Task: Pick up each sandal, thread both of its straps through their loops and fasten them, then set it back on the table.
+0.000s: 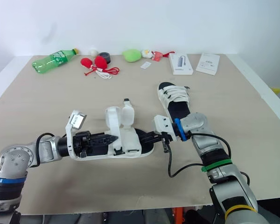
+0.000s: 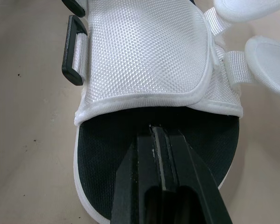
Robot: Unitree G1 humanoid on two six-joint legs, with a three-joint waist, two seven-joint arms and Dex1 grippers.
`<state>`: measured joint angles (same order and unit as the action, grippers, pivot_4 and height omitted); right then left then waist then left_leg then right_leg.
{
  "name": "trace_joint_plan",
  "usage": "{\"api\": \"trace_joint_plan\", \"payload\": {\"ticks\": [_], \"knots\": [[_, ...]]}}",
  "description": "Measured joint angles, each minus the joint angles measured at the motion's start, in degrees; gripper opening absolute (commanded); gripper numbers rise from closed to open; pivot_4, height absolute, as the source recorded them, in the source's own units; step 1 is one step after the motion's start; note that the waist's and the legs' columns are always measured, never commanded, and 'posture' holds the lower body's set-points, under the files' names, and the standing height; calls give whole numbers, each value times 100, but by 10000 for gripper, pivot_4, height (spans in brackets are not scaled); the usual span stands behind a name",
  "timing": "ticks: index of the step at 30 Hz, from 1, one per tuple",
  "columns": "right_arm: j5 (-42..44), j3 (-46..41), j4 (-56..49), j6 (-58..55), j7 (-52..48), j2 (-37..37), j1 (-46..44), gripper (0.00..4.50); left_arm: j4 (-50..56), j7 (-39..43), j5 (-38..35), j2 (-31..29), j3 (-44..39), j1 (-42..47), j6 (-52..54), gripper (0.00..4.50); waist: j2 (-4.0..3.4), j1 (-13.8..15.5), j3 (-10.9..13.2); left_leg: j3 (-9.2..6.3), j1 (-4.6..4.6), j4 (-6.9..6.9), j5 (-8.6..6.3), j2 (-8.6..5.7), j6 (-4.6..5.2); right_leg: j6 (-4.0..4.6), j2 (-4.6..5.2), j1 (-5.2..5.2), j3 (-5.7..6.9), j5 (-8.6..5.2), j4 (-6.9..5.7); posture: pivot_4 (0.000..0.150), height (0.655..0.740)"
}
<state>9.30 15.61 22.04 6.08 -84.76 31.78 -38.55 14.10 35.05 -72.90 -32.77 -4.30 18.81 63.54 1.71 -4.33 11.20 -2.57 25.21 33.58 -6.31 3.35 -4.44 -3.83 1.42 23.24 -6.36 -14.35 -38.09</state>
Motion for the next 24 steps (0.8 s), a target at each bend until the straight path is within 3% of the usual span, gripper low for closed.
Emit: {"api": "trace_joint_plan", "payload": {"ticks": [19,24], "knots": [[8,-8,-110,-61,18,27,60,0,-58,254,395,37,-5,17,-27,366,0,0,0,-1,1,-1,-1,0,-1,-1,0,0,0,-2,1,1500,7400],[12,-8,-114,-58,7,37,63,0,333,429,375,22,58,-31,39,366,0,0,0,-1,2,-2,-2,-1,-2,-2,1,0,0,-5,2,1500,7400]]}}
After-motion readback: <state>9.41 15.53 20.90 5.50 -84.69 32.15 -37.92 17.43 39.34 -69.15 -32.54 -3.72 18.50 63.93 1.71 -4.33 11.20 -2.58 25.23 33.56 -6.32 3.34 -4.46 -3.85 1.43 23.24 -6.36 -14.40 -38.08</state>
